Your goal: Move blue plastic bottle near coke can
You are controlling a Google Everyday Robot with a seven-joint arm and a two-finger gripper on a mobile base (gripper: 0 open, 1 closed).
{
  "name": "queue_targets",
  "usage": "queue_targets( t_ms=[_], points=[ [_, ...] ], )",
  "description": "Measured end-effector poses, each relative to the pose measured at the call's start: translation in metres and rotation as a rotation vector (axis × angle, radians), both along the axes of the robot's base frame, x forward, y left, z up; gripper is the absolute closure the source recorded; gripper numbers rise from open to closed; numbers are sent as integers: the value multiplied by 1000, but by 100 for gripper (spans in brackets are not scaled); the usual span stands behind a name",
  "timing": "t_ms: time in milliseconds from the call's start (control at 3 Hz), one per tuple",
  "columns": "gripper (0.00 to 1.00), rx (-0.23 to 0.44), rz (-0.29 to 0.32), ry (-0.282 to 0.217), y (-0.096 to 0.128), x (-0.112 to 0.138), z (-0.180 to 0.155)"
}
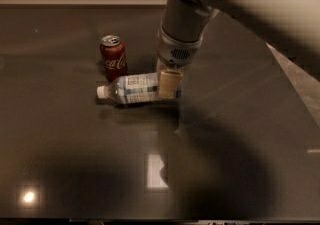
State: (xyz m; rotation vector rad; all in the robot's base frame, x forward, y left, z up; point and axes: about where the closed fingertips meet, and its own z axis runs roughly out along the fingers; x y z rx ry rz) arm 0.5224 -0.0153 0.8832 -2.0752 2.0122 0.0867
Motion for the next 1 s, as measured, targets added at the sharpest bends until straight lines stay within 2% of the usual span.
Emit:
queue_targets(
  t_ms=[333,1000],
  points=[
    [85,9,-3,4,15,13,-6],
    [38,17,-15,31,34,29,-20]
  ],
)
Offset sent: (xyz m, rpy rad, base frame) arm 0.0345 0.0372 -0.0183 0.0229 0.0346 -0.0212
